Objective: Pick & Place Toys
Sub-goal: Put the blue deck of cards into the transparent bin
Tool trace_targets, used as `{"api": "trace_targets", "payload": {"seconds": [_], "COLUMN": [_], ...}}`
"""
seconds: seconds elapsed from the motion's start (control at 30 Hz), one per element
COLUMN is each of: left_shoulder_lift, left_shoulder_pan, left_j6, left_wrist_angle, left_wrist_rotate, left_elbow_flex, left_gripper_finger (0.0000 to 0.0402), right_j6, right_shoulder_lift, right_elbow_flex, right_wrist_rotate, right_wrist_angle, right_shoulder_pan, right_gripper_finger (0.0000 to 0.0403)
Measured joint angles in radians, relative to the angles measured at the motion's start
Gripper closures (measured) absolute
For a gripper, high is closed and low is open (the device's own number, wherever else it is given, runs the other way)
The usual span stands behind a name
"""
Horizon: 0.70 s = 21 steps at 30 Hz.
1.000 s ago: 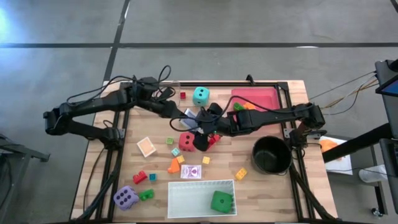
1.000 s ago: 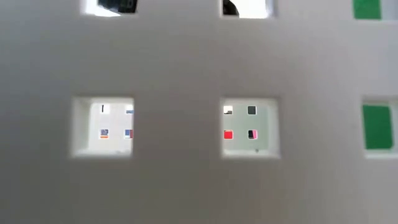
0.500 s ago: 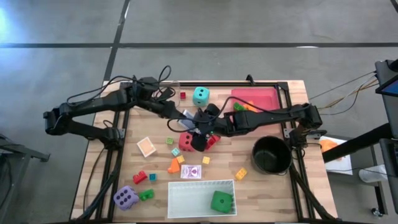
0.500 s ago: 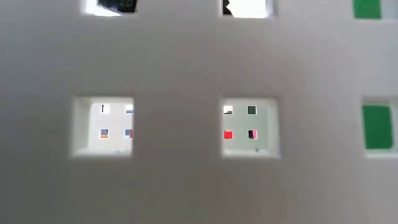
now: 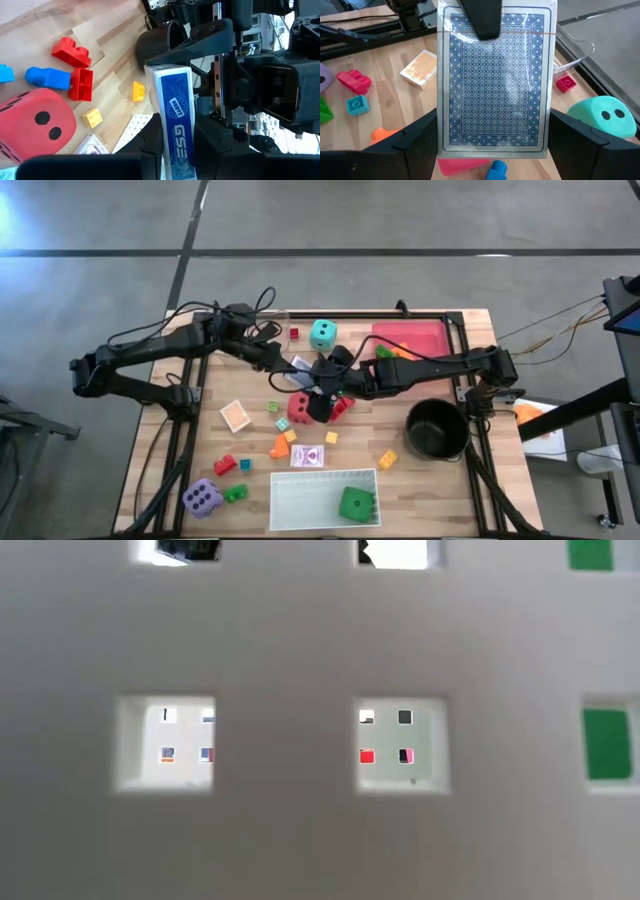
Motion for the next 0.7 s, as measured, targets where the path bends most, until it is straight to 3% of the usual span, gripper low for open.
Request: {"api": "trace_targets", "payload": {"seconds": [0.2,0.7], "left_shoulder_lift": [-0.001,-0.039], "left_shoulder_pan": [-0.001,0.100], "left_j6": [0.014,0.033], "left_wrist_angle": [0.014,-0.005], "left_wrist_rotate": [0.010,0.027], "left_elbow_flex": [0.000,0.000], "left_gripper_finger": [0.0336,0.0336], "right_j6": [0.011,0.052], "right_shoulder_lift": [-0.003,-0.017], "right_elbow_flex": [0.001,0.002], "right_wrist_rotate": [-0.015,0.009], "right_wrist_angle": [0.015,0.015], "right_shoulder_pan": [0.003,0.001], "right_gripper_finger": [0.0019,0.0083]}}
